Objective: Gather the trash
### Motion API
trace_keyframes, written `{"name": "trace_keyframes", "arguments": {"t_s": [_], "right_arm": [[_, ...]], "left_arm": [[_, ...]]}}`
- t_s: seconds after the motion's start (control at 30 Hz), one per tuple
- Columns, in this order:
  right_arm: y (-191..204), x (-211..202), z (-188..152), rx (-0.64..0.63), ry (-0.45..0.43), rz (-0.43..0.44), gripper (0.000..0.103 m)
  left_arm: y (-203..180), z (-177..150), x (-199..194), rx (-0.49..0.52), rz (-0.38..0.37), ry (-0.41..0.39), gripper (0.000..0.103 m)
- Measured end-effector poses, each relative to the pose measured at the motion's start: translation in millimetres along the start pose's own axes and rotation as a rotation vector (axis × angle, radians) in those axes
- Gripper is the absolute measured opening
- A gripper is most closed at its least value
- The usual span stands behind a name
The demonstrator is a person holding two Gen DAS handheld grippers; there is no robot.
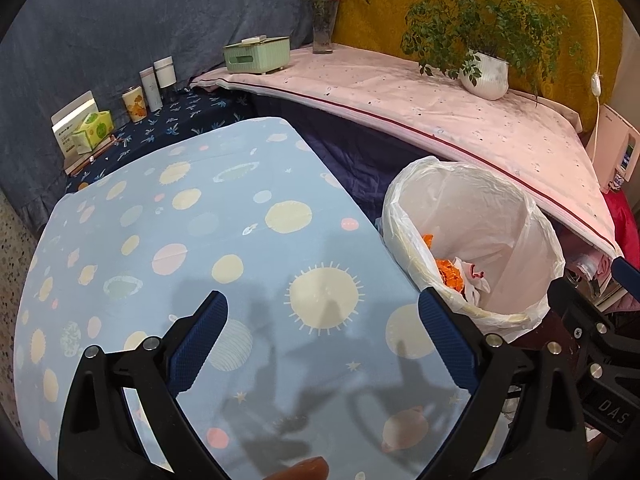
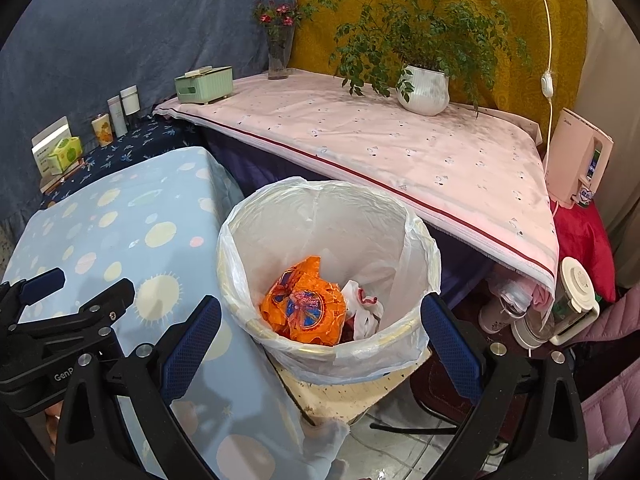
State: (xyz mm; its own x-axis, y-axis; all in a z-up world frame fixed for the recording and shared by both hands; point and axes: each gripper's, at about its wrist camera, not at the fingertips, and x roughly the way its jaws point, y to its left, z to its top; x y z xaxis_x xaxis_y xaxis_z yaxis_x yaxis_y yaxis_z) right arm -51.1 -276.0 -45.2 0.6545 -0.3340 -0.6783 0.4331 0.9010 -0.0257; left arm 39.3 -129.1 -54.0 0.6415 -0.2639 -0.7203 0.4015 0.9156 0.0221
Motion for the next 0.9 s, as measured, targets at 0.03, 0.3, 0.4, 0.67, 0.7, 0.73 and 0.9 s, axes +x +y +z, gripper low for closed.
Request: {"name": "trace_keyframes", "arguments": {"t_s": [0.03, 0.3, 0.4, 0.67, 0.7, 0.73, 0.9], "right_arm": [[-0.6, -0.3, -0.3, 0.001, -0.001, 0.000, 0.096], [-1.8, -1.5, -2.7, 0.006, -0.001, 0.001, 0.096], [-1.3, -2.1, -3.5, 0.005, -0.001, -0.001, 0.096], [-1.1, -2.4, -4.0, 0.004, 0.000, -0.003, 0.096], [-1.1, -2.6, -4.1, 0.005, 0.000, -0.002, 0.096], [-1.0, -2.7, -4.2, 0.005, 0.000, -0.002, 0.096], [-0.4, -2.6, -5.5, 0.004, 0.001, -0.001, 0.096]], "left_arm": [[-1.1, -0.3, -0.4, 0.003, 0.001, -0.001, 0.092], [-3.2, -0.3, -1.4, 0.006, -0.005, -0.005, 0.092], [-3.6, -1.0, -1.3, 0.002, -0.004, -0.002, 0.092], [-5.1, -2.9, -1.1, 0.002, -0.002, -0.001, 0.092], [-4.9, -2.6, -0.9, 0.001, -0.002, 0.000, 0.092], [-4.9, -3.1, -0.9, 0.000, -0.003, 0.001, 0.092], [-5.9, -5.6, -1.7, -0.006, -0.002, -0.003, 0.092]]}}
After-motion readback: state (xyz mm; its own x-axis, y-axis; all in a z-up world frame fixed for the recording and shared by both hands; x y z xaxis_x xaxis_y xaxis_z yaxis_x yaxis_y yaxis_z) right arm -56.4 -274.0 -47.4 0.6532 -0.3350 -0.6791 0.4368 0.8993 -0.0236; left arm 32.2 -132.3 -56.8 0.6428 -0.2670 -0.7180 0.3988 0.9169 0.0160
